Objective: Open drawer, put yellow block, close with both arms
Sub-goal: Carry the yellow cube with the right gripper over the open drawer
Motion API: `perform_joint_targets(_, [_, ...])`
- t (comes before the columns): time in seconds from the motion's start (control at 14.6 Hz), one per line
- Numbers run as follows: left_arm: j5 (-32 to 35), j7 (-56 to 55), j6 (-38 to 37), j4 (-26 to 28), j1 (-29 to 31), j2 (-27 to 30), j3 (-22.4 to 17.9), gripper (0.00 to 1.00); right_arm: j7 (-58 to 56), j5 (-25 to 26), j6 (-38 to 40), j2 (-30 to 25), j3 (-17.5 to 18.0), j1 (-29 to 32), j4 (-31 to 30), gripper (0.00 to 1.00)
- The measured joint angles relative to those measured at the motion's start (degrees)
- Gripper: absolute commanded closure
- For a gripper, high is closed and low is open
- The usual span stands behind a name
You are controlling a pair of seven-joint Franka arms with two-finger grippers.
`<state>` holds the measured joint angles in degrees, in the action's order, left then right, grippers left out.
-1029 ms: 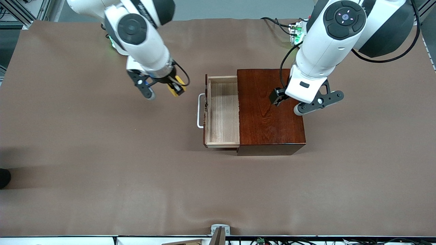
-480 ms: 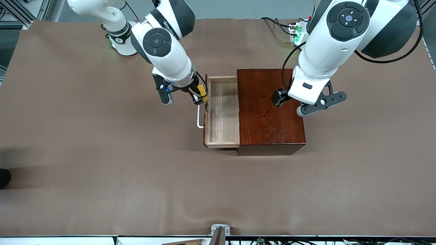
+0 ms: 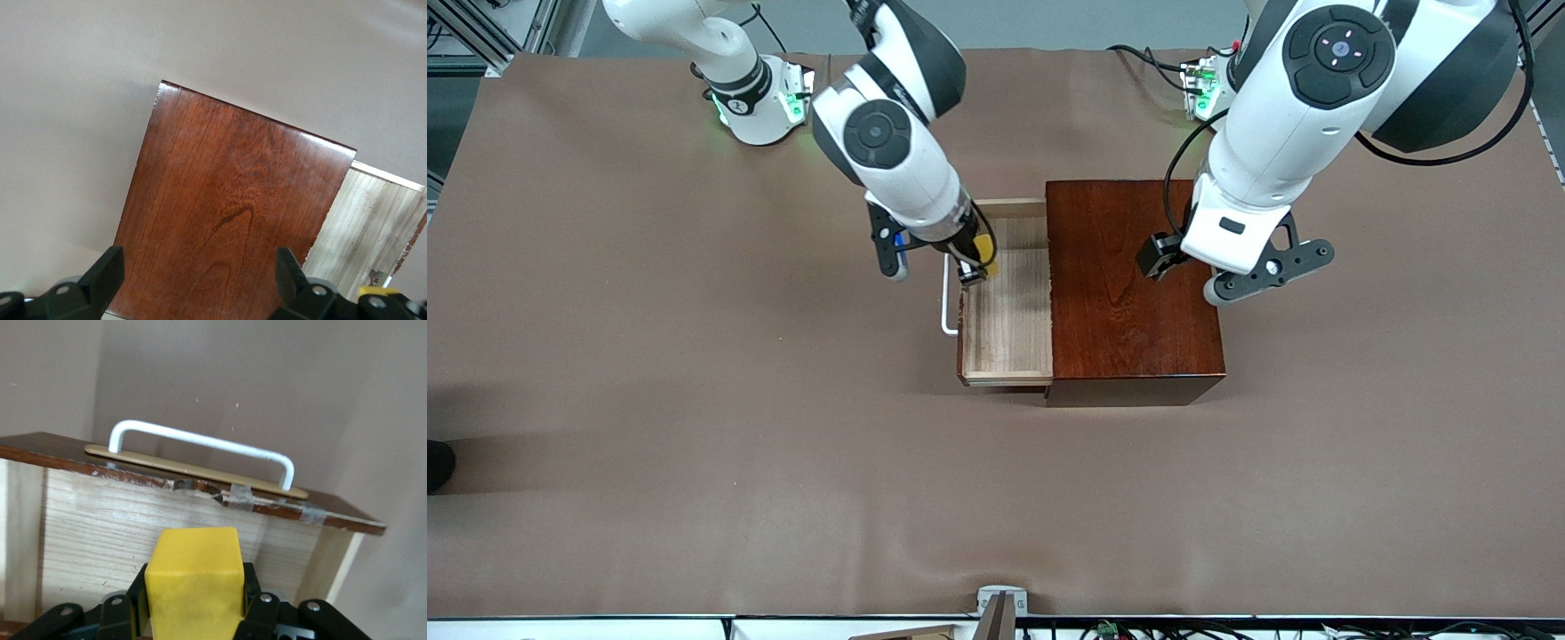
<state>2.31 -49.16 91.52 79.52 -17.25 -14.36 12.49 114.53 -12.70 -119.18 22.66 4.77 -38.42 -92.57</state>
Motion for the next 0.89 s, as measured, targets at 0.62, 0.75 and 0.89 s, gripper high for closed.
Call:
perform_joint_targets(0.62, [0.0, 0.0, 0.0, 0.0, 0.2, 0.0, -0.07, 0.0, 3.91, -0.01, -4.34, 5.25, -0.03, -1.82, 0.12, 1.0])
perform_joint_targets(0.75, [0.0, 0.0, 0.0, 0.0, 0.21, 0.0, -0.07, 0.0, 4.06, -0.01, -4.48, 6.13, -0.03, -2.41, 0.15, 1.0])
perform_joint_targets(0.89, [0.0, 0.0, 0.0, 0.0, 0.21, -0.01, -0.07, 0.0, 4.23, -0.01, -4.65, 6.9, -0.03, -3.03, 0.15, 1.0])
